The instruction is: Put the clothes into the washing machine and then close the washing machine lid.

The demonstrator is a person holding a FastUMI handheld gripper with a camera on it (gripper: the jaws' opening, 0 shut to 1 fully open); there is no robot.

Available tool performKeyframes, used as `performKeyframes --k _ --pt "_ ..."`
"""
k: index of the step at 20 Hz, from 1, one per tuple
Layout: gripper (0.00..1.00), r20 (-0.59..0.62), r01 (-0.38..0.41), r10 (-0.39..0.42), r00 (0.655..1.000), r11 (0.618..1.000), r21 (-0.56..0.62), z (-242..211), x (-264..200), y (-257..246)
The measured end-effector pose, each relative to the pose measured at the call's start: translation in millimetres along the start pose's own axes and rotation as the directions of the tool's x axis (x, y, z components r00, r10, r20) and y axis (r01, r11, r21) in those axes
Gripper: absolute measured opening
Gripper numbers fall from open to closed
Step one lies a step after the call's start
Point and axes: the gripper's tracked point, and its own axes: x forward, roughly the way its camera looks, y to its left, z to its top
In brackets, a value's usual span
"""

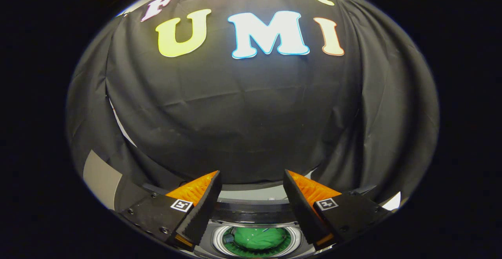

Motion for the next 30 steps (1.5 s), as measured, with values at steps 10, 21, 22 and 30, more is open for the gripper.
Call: performKeyframes --k 10,21,22,30 --pt "0.99 -0.104 0.014 -0.011 0.994 1.000 0.022 -16.2 10.6 -2.9" --pt "0.99 -0.048 0.016 -0.016 0.999 1.000 0.008 -21.5 2.8 -1.3" --pt "0.99 -0.042 0.017 -0.017 0.999 1.000 0.007 -23.5 -0.6 -0.6" --pt "0.99 0.025 0.009 -0.008 1.000 1.000 -0.010 -43.5 -26.2 0.6"
